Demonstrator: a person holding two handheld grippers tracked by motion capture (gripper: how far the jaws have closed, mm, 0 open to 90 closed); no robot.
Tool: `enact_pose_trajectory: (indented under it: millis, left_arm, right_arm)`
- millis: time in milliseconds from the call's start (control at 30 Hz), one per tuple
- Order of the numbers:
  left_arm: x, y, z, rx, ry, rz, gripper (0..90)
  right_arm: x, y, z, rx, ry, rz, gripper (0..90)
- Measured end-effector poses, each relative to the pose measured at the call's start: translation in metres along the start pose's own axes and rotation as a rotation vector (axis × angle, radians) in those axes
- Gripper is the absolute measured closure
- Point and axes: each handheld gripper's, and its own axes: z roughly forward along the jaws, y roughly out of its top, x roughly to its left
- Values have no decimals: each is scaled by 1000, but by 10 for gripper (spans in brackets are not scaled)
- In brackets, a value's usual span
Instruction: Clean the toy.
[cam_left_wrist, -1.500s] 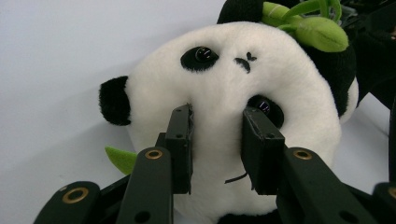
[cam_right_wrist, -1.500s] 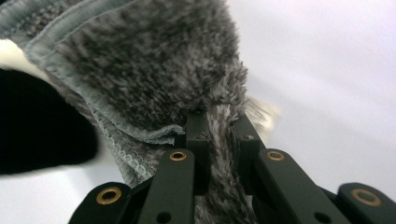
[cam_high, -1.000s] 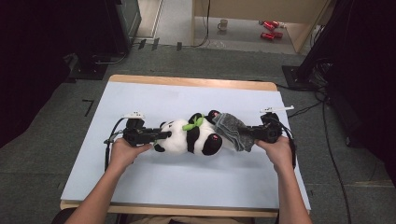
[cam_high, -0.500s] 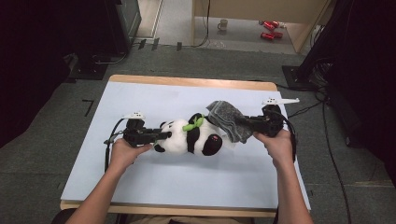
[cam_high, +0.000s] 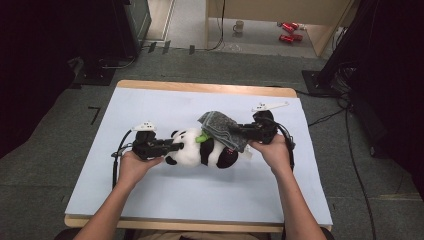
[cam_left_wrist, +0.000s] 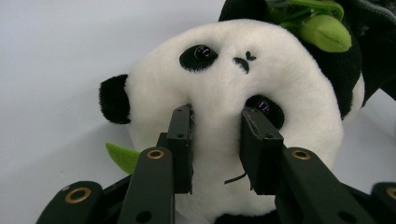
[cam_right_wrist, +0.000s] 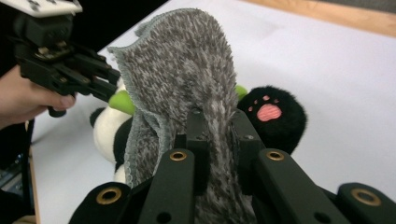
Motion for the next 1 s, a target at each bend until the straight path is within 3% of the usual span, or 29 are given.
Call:
enact_pose_trajectory:
  millis: [200, 267, 467, 1000]
  left_arm:
    - [-1, 1, 0, 7, 3, 12, 684]
    - [-1, 1, 0, 9, 2, 15, 684]
    - [-1, 2, 0, 15, 6, 35, 685]
    - [8, 5, -1, 19, -29, 7, 693]
  right_arm:
    - [-2, -7, 17, 69, -20, -4, 819]
    - [-6, -11, 18, 73, -14, 20, 820]
    - [-9, -17, 18, 84, -22, 19, 820]
    - [-23, -35, 8, 109, -45, 86, 820]
